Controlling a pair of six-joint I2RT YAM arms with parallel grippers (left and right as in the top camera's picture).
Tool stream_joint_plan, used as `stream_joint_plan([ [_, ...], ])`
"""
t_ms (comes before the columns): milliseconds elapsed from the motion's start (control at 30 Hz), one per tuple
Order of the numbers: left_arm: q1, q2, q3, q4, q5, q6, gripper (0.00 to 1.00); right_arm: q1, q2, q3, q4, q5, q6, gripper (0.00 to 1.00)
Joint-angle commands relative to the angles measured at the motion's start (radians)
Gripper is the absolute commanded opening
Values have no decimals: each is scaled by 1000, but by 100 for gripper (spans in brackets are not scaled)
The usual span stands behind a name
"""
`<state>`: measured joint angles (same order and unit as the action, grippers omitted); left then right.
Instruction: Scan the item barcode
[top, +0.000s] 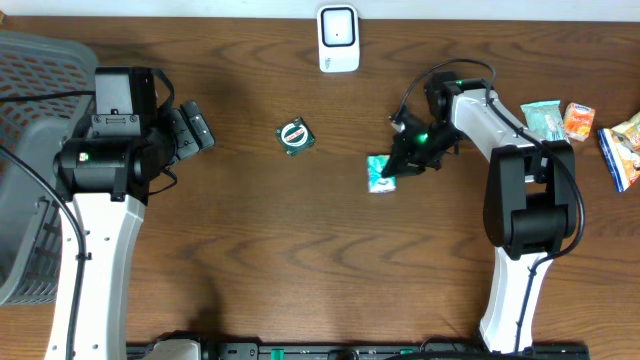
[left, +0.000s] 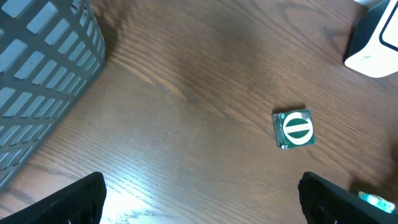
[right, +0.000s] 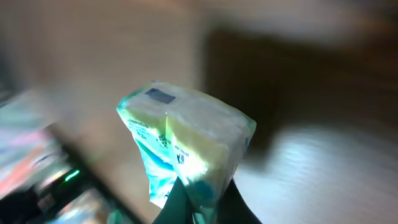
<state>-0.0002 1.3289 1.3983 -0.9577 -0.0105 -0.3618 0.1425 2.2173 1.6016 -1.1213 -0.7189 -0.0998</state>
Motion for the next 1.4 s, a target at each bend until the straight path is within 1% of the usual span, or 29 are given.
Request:
stream_joint_plan([
  [0, 5, 1, 0, 0, -17, 6, 98, -21, -10, 24, -39, -419, -243, 1],
  [33, 5, 1, 0, 0, -17, 6, 97, -39, -16, 29, -54, -540, -299, 1],
  [67, 5, 1, 0, 0, -17, 6, 98, -49, -20, 29, -57, -587, -306, 1],
  [133, 5, 1, 0, 0, -17, 6, 98, -66, -21, 29, -57, -656, -326, 1],
  [333, 5, 1, 0, 0, -17, 6, 98, -78, -21, 29, -56, -833, -449, 1],
  [967, 5, 1, 0, 0, -17, 6, 98, -68, -21, 51, -38, -837, -455, 1],
  [1067, 5, 1, 0, 0, -17, 6, 98, -47, -21, 51, -31, -761, -455, 1],
  [1133, 5, 1, 0, 0, -17, 6, 98, -16, -21, 51, -3, -650, -433, 1],
  [1200, 5, 1, 0, 0, -17, 6, 98, 21, -21, 54, 68, -447, -296, 2],
  [1233, 5, 1, 0, 0, -17, 6, 98, 49, -22, 64, 115, -237, -146, 2],
  [1267, 5, 1, 0, 0, -17, 6, 98, 64, -22, 73, 128, -119, -80, 1],
  [1300, 5, 1, 0, 0, -17, 6, 98, 83, -22, 90, 134, 23, -21, 1],
  [1333, 5, 1, 0, 0, -17, 6, 98, 104, -22, 115, 129, 156, 4, 1],
  [1367, 5, 1, 0, 0, -17, 6, 98, 119, -22, 140, 121, 242, 6, 1],
])
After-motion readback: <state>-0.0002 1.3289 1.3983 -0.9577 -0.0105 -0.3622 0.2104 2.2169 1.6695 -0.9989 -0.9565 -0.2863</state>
